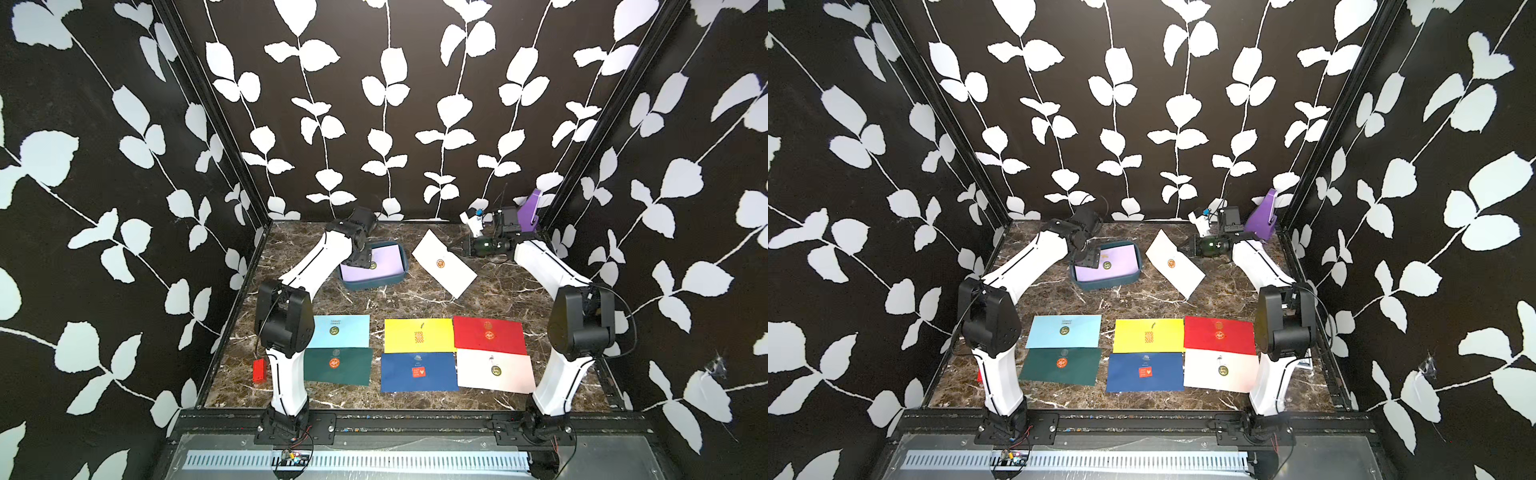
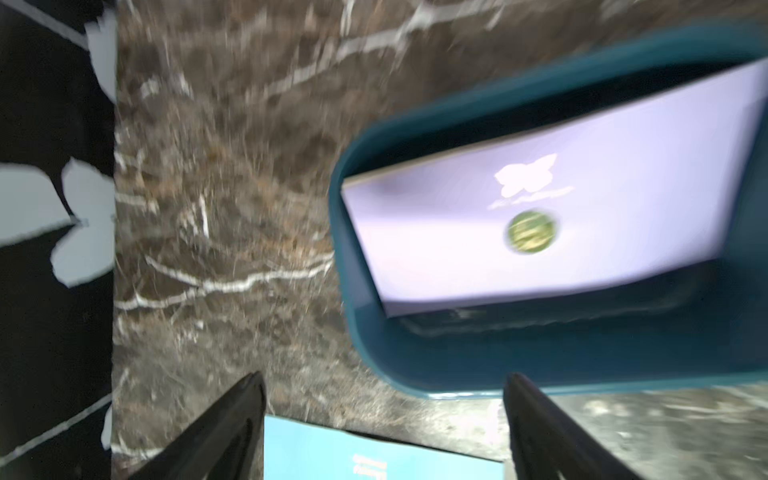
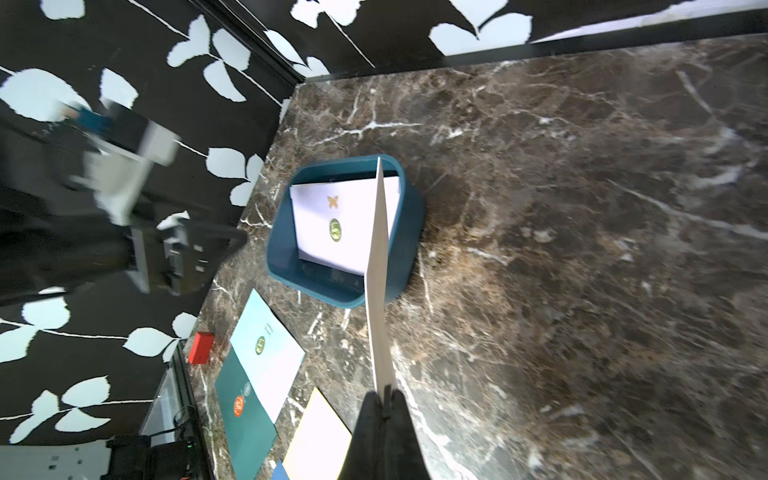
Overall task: Put the sealed envelopes into the storage box
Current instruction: Move the storage box to the center of the board.
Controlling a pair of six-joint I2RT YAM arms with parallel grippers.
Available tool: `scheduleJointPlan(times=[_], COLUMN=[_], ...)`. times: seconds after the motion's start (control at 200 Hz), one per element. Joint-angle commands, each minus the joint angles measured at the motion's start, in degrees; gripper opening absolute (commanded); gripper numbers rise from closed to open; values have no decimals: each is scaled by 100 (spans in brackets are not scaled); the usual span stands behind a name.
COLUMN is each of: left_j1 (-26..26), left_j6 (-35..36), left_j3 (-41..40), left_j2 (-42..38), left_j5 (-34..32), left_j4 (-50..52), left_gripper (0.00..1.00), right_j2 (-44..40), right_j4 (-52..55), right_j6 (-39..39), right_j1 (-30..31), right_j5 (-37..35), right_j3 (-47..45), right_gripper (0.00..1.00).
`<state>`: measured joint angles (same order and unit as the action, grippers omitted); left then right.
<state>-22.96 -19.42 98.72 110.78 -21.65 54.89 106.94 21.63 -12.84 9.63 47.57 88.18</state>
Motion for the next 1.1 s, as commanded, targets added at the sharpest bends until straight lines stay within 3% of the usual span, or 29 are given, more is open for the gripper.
scheduleJointPlan(times=[0.0,0.36,0.585,0.84,1.095], left_j1=[256,526,564,665,723], left_j6=[-373,-361,-269,-247,-122], left_j3=[-342,-861,-652,-598,-565], left_j2=[-423,-274,43,240,434], left_j5=[205,766,706,689,1064], left_j4=[-87,-792,-799,-811,-923], left_gripper=[85,72,51,46,21], right_j2=[-147,33,-20,-59,-54], right_j4=[-383,-421,-527,-600,-655], right_j6=[-303,-432,-520,-587,-648], right_j1=[132,618,724,754,780], right_j5=[9,-23,21,68,109], right_j3=[-15,392,419,456,503], right_gripper=[0,0,0,0,0])
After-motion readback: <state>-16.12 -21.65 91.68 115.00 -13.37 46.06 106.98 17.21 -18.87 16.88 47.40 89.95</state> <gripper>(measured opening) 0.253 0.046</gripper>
